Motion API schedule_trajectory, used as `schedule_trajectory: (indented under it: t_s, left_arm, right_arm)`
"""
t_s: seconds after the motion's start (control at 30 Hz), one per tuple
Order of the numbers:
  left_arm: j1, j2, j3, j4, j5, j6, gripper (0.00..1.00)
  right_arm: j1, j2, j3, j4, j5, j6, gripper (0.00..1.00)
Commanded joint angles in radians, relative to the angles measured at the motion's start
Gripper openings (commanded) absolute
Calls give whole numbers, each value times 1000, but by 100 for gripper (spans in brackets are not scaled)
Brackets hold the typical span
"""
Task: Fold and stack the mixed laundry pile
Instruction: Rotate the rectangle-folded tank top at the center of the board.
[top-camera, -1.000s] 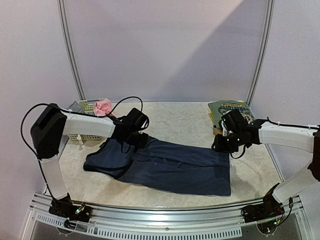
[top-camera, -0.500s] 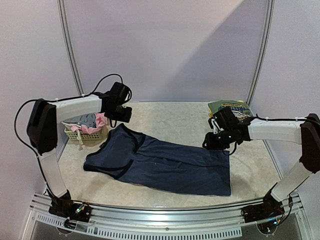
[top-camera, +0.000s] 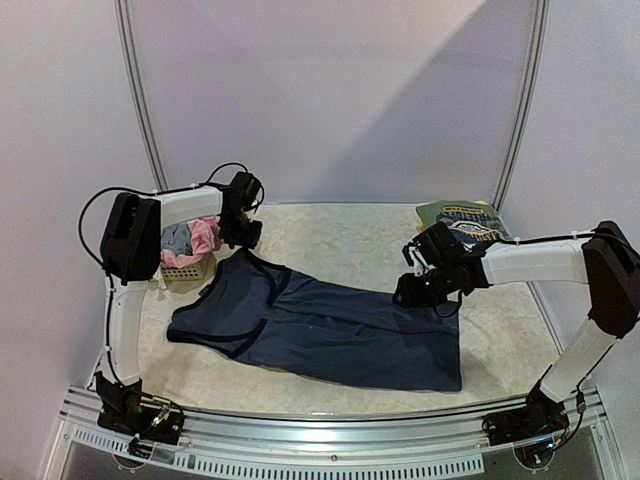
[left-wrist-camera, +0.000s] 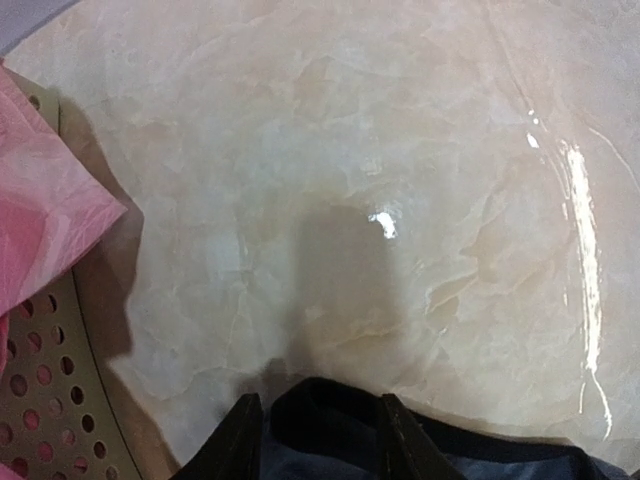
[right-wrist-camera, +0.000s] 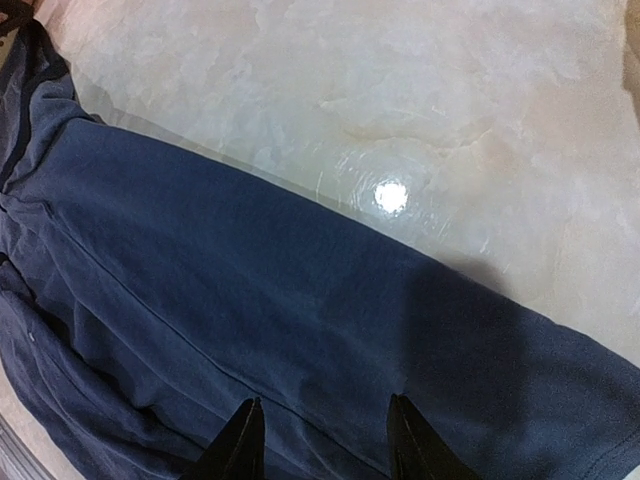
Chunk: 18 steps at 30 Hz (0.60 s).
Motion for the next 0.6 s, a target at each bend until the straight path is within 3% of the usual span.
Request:
schedule_trajectory:
  t_s: [0.0, 0.3, 0.43, 0.57]
  left_arm:
    - [16, 64, 64, -44, 34, 26, 40]
    - [21, 114, 91, -63, -5, 6, 36]
    - [20, 118, 94, -64, -12, 2, 20]
    - [21, 113, 87, -56, -28, 5, 15]
  right_arm:
    - [12, 46, 19, 14, -17, -7, 42]
    - [14, 73, 43, -2, -17, -19, 42]
    - [15, 80, 48, -6, -13, -21, 42]
    - [15, 82, 51, -8, -15, -18, 42]
